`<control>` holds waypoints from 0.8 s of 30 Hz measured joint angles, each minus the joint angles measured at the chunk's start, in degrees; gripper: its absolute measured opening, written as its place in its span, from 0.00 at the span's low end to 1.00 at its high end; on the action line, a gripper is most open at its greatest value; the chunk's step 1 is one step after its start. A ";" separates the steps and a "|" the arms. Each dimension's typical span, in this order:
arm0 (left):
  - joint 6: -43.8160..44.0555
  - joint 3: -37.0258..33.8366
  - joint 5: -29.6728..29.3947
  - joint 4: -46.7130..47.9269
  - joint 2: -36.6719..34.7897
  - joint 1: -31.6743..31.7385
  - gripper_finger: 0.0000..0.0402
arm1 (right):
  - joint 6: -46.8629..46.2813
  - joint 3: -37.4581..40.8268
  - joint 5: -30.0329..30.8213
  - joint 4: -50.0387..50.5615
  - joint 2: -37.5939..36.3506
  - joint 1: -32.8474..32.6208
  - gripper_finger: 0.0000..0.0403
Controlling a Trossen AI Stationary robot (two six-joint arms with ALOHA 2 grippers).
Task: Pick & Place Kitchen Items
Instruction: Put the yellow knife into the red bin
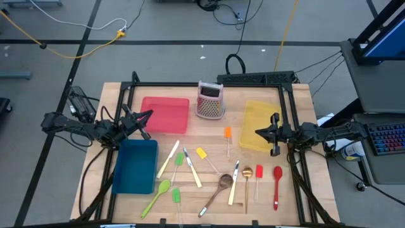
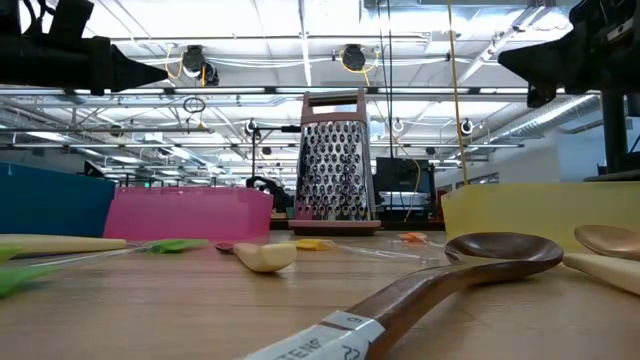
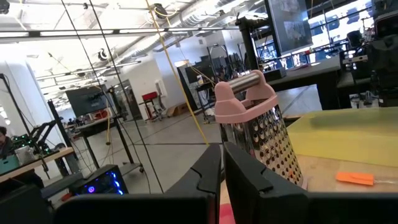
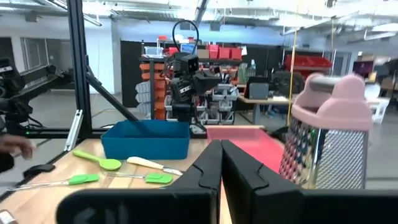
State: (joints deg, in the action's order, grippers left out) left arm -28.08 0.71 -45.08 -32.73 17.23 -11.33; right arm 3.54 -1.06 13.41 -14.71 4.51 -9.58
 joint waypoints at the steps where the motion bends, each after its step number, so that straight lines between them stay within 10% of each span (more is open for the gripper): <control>1: 0.00 -0.01 0.00 -0.02 0.00 0.00 0.06 | 0.17 0.00 0.00 -0.43 0.01 0.00 0.01; 5: 0.00 0.00 0.00 -0.02 0.00 -0.01 0.06 | -6.52 0.00 -0.19 -1.48 0.00 -0.07 0.01; 24: 4.22 0.00 0.04 -0.07 0.00 -0.02 0.06 | 24.99 0.02 1.55 -19.73 0.00 0.00 0.01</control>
State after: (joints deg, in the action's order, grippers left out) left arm -23.86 0.71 -45.04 -32.80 17.23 -11.35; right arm 28.53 -1.04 14.96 -34.44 4.51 -9.58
